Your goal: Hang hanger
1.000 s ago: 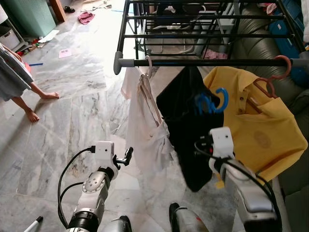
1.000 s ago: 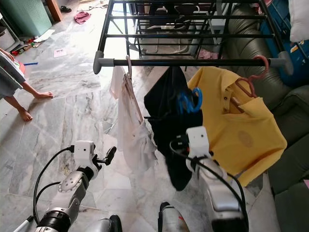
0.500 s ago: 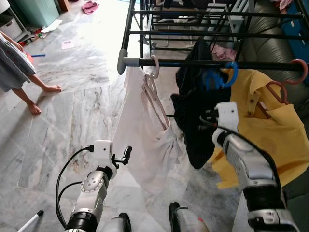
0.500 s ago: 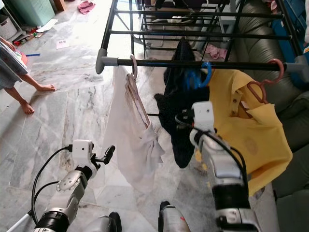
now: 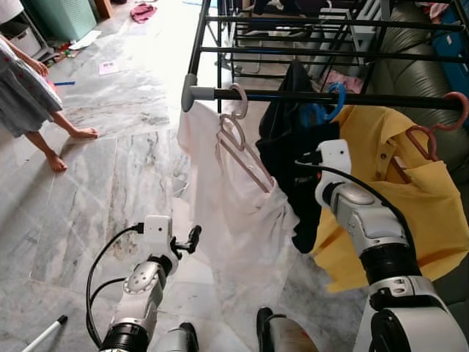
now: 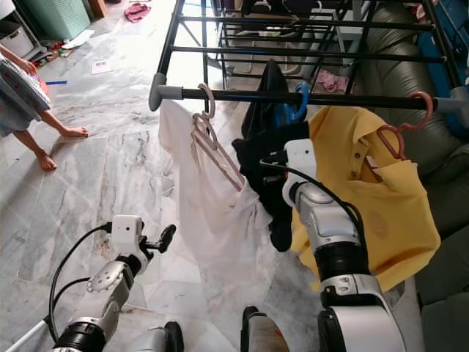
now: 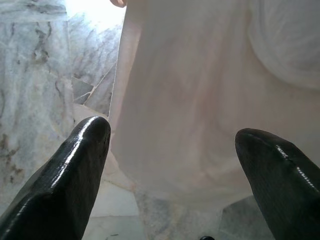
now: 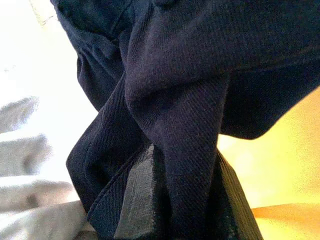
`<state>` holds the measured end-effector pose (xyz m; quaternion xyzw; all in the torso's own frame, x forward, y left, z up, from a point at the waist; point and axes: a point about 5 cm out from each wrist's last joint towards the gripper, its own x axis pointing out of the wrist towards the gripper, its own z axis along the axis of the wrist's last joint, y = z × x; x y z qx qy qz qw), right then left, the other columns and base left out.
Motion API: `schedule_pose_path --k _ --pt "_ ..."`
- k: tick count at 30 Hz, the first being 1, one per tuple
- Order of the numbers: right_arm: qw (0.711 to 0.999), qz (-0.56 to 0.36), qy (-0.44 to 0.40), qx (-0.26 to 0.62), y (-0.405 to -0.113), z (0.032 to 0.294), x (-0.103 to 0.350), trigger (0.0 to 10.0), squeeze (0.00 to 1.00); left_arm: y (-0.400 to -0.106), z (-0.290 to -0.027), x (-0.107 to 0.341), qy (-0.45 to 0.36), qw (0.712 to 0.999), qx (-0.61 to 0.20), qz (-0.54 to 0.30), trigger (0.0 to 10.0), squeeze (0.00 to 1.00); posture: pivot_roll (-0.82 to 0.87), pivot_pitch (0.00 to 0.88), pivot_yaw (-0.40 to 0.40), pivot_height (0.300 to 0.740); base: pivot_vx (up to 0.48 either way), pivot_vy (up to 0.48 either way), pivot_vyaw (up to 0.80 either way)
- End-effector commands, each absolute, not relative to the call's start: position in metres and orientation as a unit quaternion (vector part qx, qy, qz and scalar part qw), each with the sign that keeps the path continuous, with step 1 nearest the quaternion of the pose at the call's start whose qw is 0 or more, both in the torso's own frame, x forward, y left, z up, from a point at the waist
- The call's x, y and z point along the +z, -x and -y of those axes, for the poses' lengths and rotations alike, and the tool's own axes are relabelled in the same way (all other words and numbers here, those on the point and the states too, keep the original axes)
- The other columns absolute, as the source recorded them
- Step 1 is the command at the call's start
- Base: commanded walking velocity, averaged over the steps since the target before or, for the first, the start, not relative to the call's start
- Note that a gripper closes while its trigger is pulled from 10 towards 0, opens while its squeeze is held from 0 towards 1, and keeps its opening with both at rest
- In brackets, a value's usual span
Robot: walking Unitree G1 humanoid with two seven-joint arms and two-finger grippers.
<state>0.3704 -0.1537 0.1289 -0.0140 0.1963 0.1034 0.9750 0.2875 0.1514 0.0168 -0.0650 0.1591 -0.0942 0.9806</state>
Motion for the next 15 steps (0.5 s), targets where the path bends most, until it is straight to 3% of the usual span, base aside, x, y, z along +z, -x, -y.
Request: schedule_pose_path --k 1,12,13,15 --pt "0.971 -0.209 0.017 0.115 -0.3727 0.1479 0.1251 10.0 0.00 -0.2846 -0.1520 0.0129 0.063 0.979 -0.093 -0.171 10.0 0.00 -0.19 0.226 0.005 0.740 0.000 0.000 0.00" --pt "0.969 -0.225 0.023 0.104 -0.3774 0.1487 0.1171 10.0 0.00 -0.2859 -0.1489 0.0124 0.067 0.977 -0.094 -0.178 10.0 0.00 -0.18 0.221 -0.003 0.740 0.000 0.000 0.00" --pt "0.969 -0.224 0.021 0.101 -0.3781 0.1499 0.1169 10.0 0.95 -0.2857 -0.1490 0.0120 0.067 0.977 -0.093 -0.179 10.0 0.00 -0.18 0.220 -0.003 0.740 0.000 0.000 0.00" --pt "0.970 -0.223 0.020 0.098 -0.3787 0.1506 0.1169 10.0 0.95 -0.2855 -0.1490 0.0117 0.067 0.977 -0.093 -0.179 10.0 0.00 -0.18 0.220 -0.003 0.740 0.000 0.000 0.00"
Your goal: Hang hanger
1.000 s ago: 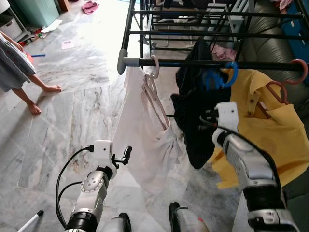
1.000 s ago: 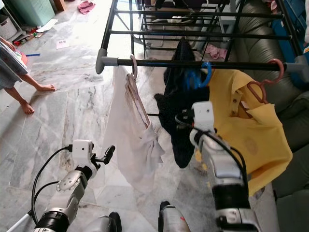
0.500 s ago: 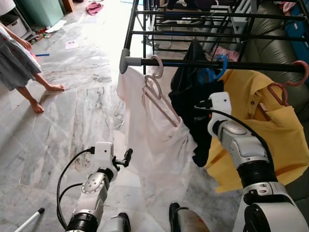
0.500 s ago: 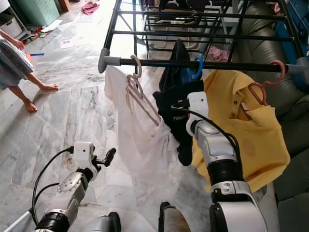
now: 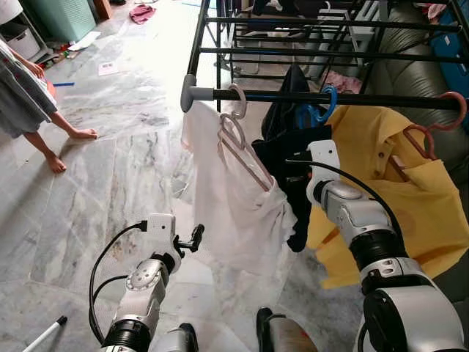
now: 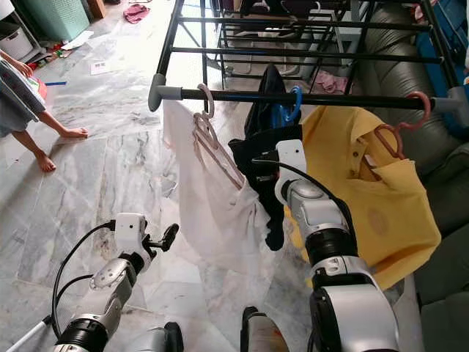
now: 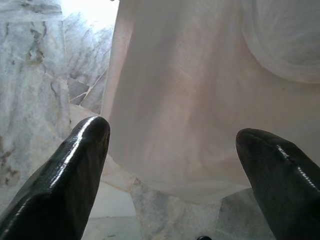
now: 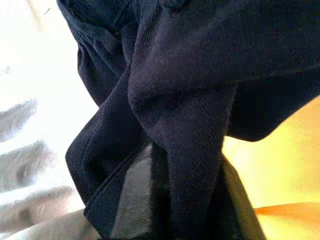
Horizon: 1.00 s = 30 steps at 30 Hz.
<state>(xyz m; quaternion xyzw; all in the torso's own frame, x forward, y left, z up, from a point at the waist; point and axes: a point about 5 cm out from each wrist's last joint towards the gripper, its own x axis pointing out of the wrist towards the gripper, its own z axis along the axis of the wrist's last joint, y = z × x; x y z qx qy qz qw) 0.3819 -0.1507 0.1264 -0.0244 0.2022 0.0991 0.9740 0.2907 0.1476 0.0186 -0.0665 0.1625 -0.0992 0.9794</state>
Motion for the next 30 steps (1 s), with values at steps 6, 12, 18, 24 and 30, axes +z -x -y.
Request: schedule_pose_path --k 6,12,18,24,30 --pt "0.974 -0.205 0.041 0.086 -0.380 0.157 0.120 10.0 1.00 -0.286 -0.147 0.011 0.070 0.976 -0.093 -0.182 10.0 0.00 -0.18 0.218 -0.006 0.740 0.000 0.000 0.00" --pt "0.977 -0.193 0.036 0.085 -0.376 0.158 0.119 10.0 1.00 -0.286 -0.146 0.011 0.071 0.976 -0.095 -0.184 10.0 0.00 -0.19 0.214 -0.001 0.740 0.000 0.000 0.00" --pt "0.984 -0.153 0.033 0.082 -0.373 0.158 0.129 10.0 1.00 -0.287 -0.145 0.011 0.072 0.975 -0.099 -0.186 10.0 0.00 -0.20 0.211 0.006 0.740 0.000 0.000 0.00" --pt "0.988 -0.124 0.040 0.080 -0.359 0.156 0.131 10.0 1.00 -0.288 -0.143 0.011 0.073 0.974 -0.105 -0.187 10.0 0.00 -0.20 0.208 0.012 0.740 0.000 0.000 0.00" --pt "0.993 -0.099 0.041 0.051 -0.344 0.166 0.129 10.0 1.00 -0.289 -0.142 0.012 0.079 0.973 -0.116 -0.182 10.0 0.00 -0.20 0.206 0.013 0.740 0.000 0.000 0.00"
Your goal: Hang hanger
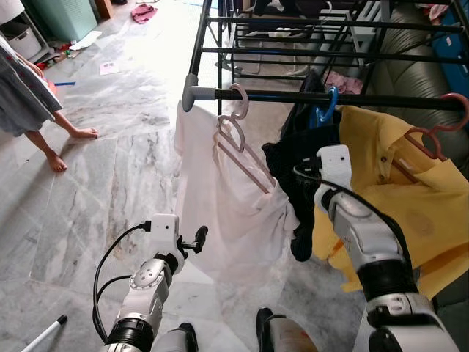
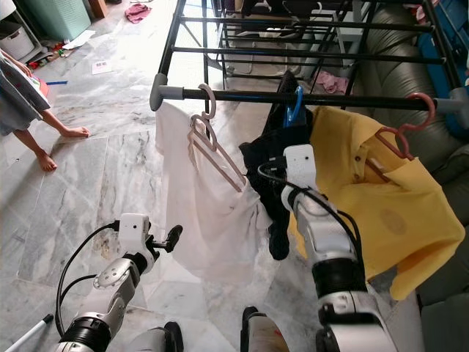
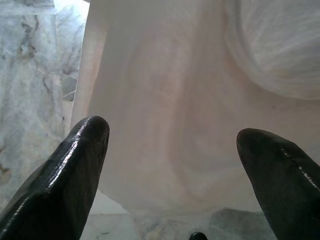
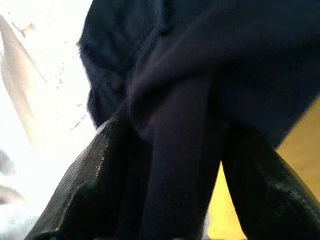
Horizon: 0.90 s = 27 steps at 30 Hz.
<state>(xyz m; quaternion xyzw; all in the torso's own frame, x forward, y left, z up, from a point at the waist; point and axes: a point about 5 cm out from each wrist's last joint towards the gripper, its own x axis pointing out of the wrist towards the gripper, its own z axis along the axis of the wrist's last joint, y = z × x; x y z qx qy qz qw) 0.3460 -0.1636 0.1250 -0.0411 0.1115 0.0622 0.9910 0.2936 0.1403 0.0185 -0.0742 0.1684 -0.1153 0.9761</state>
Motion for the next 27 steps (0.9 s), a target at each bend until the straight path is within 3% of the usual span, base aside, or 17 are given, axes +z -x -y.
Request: schedule_pose_path --k 1,9,18,27 --pt "0.993 -0.095 0.044 0.046 -0.342 0.168 0.129 10.0 1.00 -0.289 -0.142 0.012 0.079 0.973 -0.117 -0.182 10.0 0.00 -0.20 0.205 0.014 0.740 0.000 0.000 0.00" --pt "0.997 -0.063 0.039 0.001 -0.323 0.184 0.133 10.0 1.00 -0.291 -0.142 0.012 0.077 0.973 -0.118 -0.184 10.0 0.00 -0.21 0.197 0.021 0.740 0.000 0.000 0.00" --pt "0.999 0.009 0.036 0.020 -0.307 0.170 0.144 10.0 1.00 -0.295 -0.140 0.014 0.078 0.973 -0.119 -0.184 10.0 0.00 -0.23 0.198 0.028 0.740 0.000 0.000 0.00" --pt "0.999 0.020 0.039 0.020 -0.305 0.168 0.146 10.0 1.00 -0.295 -0.139 0.014 0.078 0.973 -0.119 -0.183 10.0 0.00 -0.23 0.198 0.028 0.740 0.000 0.000 0.00"
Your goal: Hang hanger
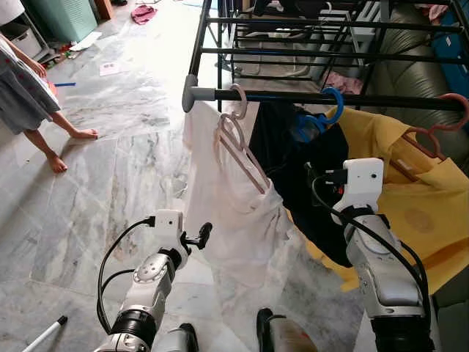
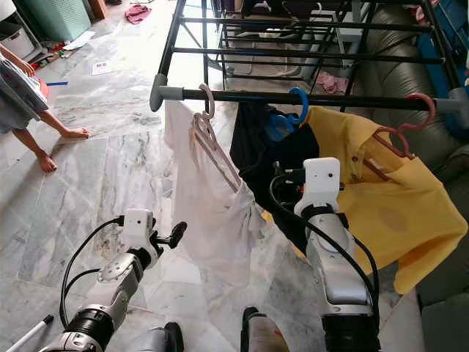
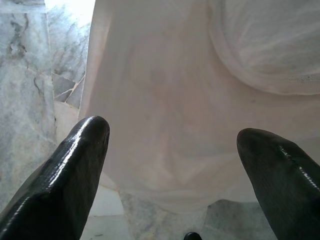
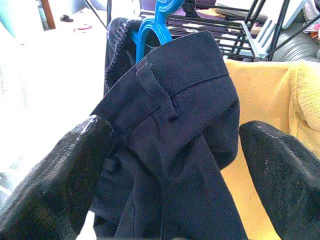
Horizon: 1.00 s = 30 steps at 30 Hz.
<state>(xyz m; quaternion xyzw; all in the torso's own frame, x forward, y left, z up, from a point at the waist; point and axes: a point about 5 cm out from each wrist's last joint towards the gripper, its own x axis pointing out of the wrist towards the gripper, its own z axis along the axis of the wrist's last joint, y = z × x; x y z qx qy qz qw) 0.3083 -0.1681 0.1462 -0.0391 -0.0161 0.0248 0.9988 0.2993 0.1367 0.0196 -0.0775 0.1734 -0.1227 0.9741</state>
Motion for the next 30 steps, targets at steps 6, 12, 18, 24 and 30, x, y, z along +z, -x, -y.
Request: schedule_pose_path --k 6,12,18,24,30 --pt "0.999 0.020 0.039 0.020 -0.305 0.168 0.146 10.0 1.00 -0.295 -0.139 0.014 0.078 0.973 -0.119 -0.183 10.0 0.00 -0.23 0.198 0.028 0.740 0.000 0.000 0.00" --pt "0.999 0.020 0.039 0.020 -0.305 0.168 0.146 10.0 1.00 -0.295 -0.139 0.014 0.078 0.973 -0.119 -0.183 10.0 0.00 -0.23 0.198 0.028 0.740 0.000 0.000 0.00" --pt "0.999 0.020 0.039 0.020 -0.305 0.168 0.146 10.0 1.00 -0.295 -0.139 0.014 0.078 0.973 -0.119 -0.183 10.0 0.00 -0.23 0.198 0.028 0.740 0.000 0.000 0.00" --pt "0.999 0.020 0.039 0.020 -0.305 0.168 0.146 10.0 1.00 -0.295 -0.139 0.014 0.078 0.973 -0.119 -0.183 10.0 0.00 -0.23 0.198 0.028 0.740 0.000 0.000 0.00" --pt "0.991 0.085 0.097 0.039 -0.283 0.142 0.141 10.0 0.94 -0.300 -0.140 0.020 0.063 0.980 -0.099 -0.161 10.0 0.00 -0.21 0.193 0.029 0.740 0.000 0.000 0.00"
